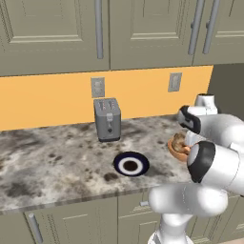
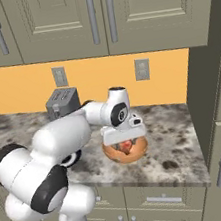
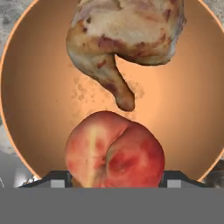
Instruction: Remove the peach from the bowl and place it on the small plate. Then place the bowl with only the chicken drumstick in the microwave, close the door, and press the start button to microwave the chicken drumstick.
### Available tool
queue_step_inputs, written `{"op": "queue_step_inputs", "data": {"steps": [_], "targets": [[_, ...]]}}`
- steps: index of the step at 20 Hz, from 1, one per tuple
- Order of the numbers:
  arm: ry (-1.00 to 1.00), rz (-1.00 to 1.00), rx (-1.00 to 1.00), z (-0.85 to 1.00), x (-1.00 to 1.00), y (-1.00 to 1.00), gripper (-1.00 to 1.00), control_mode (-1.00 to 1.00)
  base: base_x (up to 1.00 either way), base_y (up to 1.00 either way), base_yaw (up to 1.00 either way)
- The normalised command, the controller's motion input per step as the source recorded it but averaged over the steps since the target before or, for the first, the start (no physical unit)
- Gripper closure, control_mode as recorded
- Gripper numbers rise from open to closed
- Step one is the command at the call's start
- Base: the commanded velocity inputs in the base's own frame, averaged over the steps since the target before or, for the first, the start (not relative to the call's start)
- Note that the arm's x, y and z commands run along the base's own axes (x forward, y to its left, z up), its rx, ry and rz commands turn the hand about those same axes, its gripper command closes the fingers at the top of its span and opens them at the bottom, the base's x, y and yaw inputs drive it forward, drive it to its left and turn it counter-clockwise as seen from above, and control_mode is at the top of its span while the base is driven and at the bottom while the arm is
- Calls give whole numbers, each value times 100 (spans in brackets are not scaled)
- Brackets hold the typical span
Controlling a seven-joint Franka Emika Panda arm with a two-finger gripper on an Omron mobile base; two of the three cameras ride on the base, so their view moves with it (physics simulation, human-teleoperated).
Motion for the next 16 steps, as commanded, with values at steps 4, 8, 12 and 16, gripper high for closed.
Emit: {"op": "queue_step_inputs", "data": {"steps": [4, 8, 12, 16], "targets": [[-33, 5, 0, 94, -14, 35, 100, -100, 0, 0, 0], [-14, 1, 0, 55, -37, 89, 100, -100, 0, 0, 0], [4, 5, -2, 2, -12, 100, 100, -100, 0, 0, 0], [10, 7, -3, 0, 0, 100, 100, -100, 0, 0, 0]]}}
